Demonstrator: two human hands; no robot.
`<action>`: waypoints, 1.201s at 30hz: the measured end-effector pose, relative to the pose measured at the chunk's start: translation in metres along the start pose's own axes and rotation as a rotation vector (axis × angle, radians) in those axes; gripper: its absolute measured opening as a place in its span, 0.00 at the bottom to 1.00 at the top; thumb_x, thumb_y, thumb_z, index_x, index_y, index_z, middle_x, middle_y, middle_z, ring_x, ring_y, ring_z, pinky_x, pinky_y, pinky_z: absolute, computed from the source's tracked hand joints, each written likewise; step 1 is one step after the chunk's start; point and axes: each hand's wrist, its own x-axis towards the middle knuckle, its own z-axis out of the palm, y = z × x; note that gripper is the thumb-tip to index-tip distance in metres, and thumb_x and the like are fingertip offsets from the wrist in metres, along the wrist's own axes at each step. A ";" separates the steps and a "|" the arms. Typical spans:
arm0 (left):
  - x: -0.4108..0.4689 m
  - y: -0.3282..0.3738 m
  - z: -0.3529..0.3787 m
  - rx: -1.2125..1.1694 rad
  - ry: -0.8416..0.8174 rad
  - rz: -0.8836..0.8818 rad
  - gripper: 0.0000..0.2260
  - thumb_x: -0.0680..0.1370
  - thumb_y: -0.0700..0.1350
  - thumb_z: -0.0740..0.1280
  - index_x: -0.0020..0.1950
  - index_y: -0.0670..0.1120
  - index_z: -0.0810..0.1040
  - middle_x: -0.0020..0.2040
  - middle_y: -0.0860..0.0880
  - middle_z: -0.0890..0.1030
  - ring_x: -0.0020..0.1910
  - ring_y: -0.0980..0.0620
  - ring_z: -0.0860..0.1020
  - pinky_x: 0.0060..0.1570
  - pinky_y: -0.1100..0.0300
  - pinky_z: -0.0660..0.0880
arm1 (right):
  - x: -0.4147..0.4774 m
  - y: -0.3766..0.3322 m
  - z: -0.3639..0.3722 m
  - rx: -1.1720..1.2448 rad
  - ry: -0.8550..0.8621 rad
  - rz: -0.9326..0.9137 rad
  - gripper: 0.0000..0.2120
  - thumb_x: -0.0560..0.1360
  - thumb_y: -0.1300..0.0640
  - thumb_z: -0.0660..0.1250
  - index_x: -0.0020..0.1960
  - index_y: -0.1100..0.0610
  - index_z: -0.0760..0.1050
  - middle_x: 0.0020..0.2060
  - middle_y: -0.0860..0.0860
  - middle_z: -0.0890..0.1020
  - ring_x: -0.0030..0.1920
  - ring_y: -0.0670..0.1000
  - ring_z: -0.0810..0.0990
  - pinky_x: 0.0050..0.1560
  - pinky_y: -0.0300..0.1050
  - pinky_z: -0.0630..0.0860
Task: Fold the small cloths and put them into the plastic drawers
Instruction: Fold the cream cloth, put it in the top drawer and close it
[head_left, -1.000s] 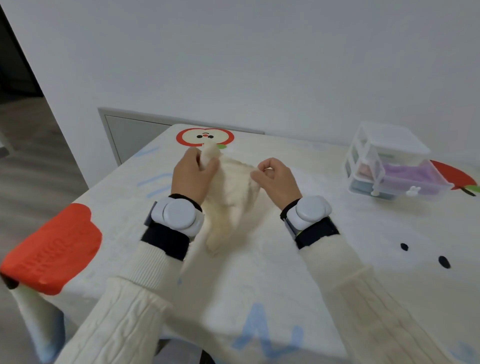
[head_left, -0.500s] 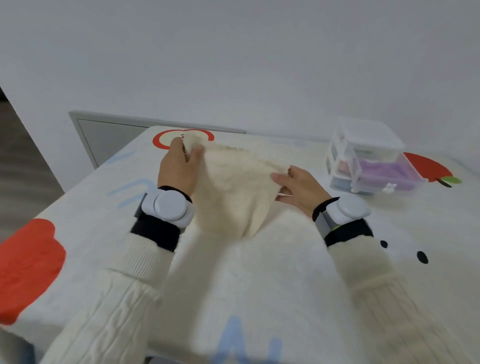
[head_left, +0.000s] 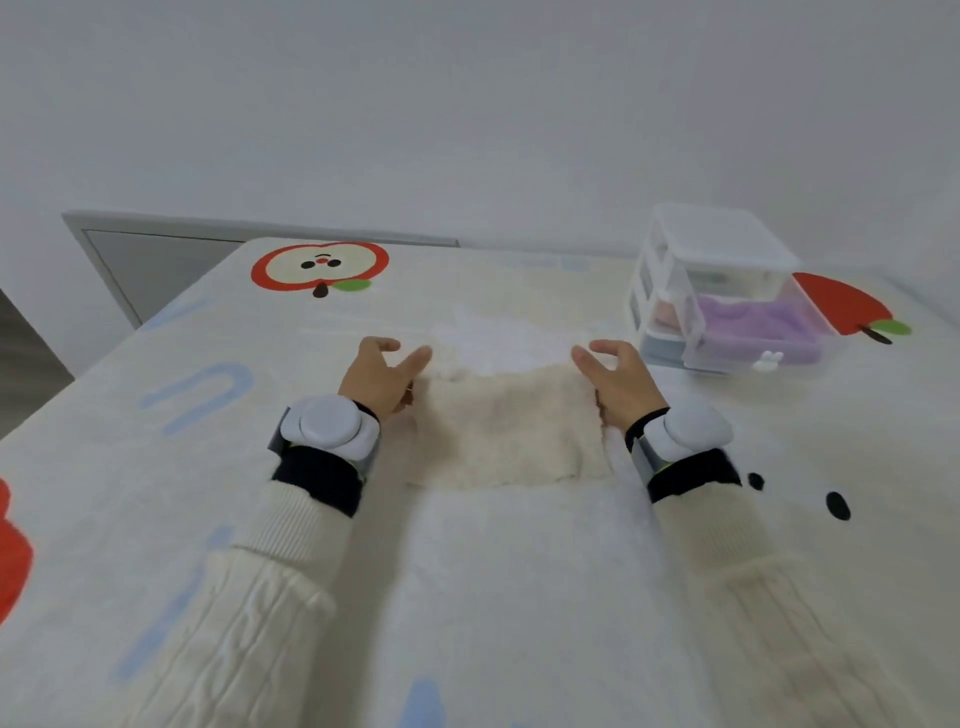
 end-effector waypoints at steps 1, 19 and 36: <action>0.000 -0.004 0.001 0.040 -0.049 -0.006 0.25 0.75 0.54 0.67 0.67 0.45 0.65 0.40 0.47 0.78 0.33 0.51 0.75 0.39 0.59 0.73 | -0.001 0.003 -0.002 0.035 -0.042 0.039 0.25 0.73 0.45 0.68 0.65 0.53 0.67 0.49 0.53 0.76 0.40 0.50 0.75 0.42 0.46 0.74; -0.003 -0.011 0.003 0.065 -0.028 0.299 0.07 0.69 0.43 0.75 0.45 0.51 0.84 0.41 0.56 0.83 0.36 0.64 0.78 0.35 0.82 0.69 | -0.009 0.008 -0.024 -0.091 -0.133 -0.278 0.12 0.70 0.60 0.73 0.53 0.52 0.82 0.53 0.61 0.81 0.48 0.53 0.78 0.48 0.25 0.72; -0.005 -0.002 0.009 -0.017 0.086 0.391 0.20 0.81 0.51 0.57 0.36 0.39 0.68 0.32 0.44 0.69 0.28 0.58 0.69 0.34 0.64 0.71 | -0.011 -0.006 -0.017 -0.103 -0.059 -0.424 0.08 0.80 0.53 0.58 0.43 0.52 0.70 0.34 0.45 0.70 0.32 0.40 0.69 0.37 0.32 0.68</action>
